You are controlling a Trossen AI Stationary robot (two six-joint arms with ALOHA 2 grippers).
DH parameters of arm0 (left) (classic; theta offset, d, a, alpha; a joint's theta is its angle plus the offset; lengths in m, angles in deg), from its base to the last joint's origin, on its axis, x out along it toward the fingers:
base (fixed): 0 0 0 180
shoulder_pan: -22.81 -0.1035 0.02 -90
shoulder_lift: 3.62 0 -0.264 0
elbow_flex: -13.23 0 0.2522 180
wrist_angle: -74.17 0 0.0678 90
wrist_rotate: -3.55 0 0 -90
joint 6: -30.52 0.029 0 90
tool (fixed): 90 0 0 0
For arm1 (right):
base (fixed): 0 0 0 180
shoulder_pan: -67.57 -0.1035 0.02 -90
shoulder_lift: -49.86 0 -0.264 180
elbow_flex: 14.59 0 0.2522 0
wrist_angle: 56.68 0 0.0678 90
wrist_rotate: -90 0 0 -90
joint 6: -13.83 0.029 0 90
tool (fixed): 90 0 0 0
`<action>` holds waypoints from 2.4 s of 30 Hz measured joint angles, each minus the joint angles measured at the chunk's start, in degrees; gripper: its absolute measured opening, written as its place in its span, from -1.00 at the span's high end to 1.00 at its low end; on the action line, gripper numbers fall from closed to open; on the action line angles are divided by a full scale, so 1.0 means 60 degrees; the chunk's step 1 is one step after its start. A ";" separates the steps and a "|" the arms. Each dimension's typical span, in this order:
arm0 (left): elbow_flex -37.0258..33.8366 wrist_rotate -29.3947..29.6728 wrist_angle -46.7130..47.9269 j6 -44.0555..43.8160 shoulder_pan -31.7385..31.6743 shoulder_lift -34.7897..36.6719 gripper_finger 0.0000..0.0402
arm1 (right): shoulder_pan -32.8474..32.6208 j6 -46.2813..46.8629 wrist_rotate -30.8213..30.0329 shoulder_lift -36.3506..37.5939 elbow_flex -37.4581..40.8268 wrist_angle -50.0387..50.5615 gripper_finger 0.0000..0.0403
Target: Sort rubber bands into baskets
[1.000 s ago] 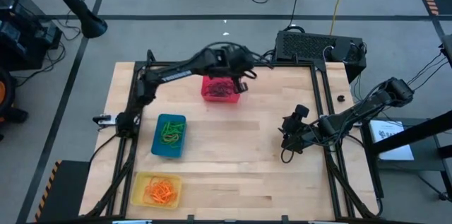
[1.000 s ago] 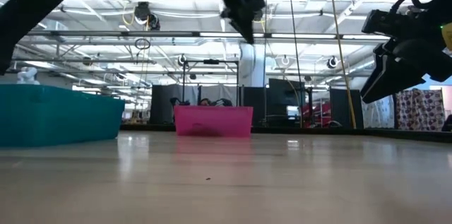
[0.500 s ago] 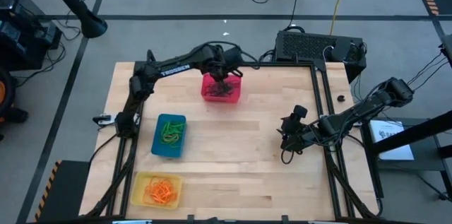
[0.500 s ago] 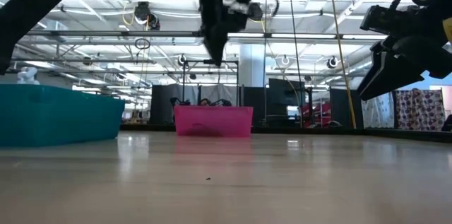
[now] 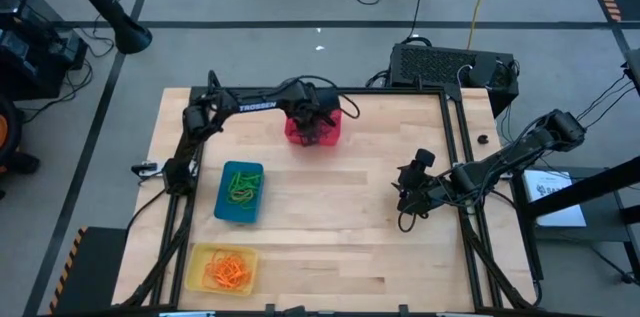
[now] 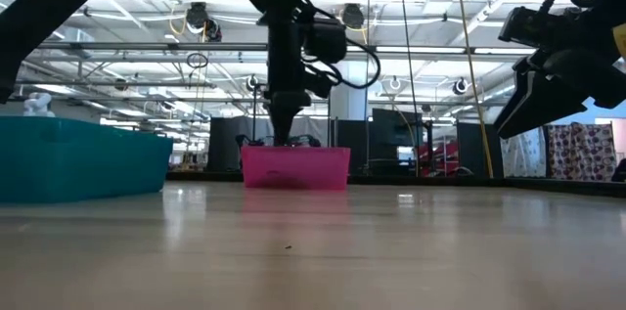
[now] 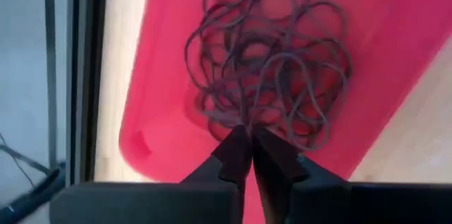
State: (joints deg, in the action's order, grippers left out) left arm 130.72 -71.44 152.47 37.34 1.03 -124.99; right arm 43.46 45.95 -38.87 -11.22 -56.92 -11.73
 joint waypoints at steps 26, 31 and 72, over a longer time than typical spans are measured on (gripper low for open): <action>-0.1198 -0.0561 0.0697 -0.0567 0.0908 0.3707 0.42 | 0.0657 -0.4630 0.0503 0.0002 -0.0771 -0.4456 -0.11; -0.3950 -0.0762 -0.1938 -0.0577 0.1248 0.6523 0.42 | 0.0962 -0.5354 0.1066 0.0003 -0.1640 -0.4356 -0.11; -1.7221 -0.3531 -1.7598 -0.1817 0.1372 1.2772 0.43 | 0.1957 -0.3831 0.2273 0.7099 0.2756 -0.3723 1.00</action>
State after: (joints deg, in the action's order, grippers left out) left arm 27.39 -92.63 46.88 26.44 9.26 -48.36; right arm 55.19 22.97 -25.24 31.38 -40.39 -34.07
